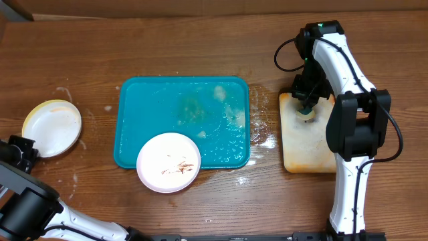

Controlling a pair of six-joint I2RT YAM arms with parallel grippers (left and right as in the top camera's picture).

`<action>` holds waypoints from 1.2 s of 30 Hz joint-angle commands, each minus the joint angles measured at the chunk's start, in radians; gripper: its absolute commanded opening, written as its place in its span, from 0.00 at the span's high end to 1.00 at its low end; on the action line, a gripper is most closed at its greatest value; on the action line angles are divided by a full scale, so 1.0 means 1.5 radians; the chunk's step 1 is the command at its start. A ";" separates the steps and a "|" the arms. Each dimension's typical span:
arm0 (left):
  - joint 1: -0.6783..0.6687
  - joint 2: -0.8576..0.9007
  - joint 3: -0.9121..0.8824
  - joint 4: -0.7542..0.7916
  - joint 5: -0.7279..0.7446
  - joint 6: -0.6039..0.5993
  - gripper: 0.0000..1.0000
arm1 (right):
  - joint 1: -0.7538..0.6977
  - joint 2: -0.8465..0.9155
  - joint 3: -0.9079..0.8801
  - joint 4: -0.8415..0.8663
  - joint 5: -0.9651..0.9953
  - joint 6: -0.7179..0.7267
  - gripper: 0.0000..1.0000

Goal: Clean dirty plates on tray and stack at the side
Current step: 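Release the white plate and raise the left gripper, then move the left gripper to the near white plate's rim and grasp it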

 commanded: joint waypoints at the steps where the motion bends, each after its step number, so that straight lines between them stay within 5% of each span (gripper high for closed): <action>1: 0.001 0.003 0.003 0.007 -0.031 -0.005 0.61 | -0.003 -0.002 -0.003 0.000 -0.001 -0.003 0.96; 3: 0.001 0.003 0.004 0.010 -0.031 -0.003 0.40 | -0.003 -0.002 -0.003 0.000 -0.001 -0.003 0.96; 7: -0.006 0.003 0.012 0.004 -0.028 0.010 0.32 | -0.003 -0.002 -0.003 0.000 -0.001 -0.003 0.96; 13: -0.045 -0.001 0.095 -0.064 -0.008 0.024 0.35 | -0.003 -0.002 -0.003 0.000 -0.001 -0.005 0.96; 20: -0.189 -0.076 0.225 -0.150 -0.018 0.061 0.38 | -0.003 -0.012 -0.002 0.015 0.013 -0.023 0.96; 29: -0.433 -0.123 0.232 -0.237 -0.021 0.198 0.36 | -0.003 -0.078 -0.002 0.015 0.018 -0.035 0.96; 36: -0.578 -0.122 0.225 -0.296 -0.025 0.210 0.38 | -0.003 -0.179 -0.009 0.010 0.010 -0.032 0.96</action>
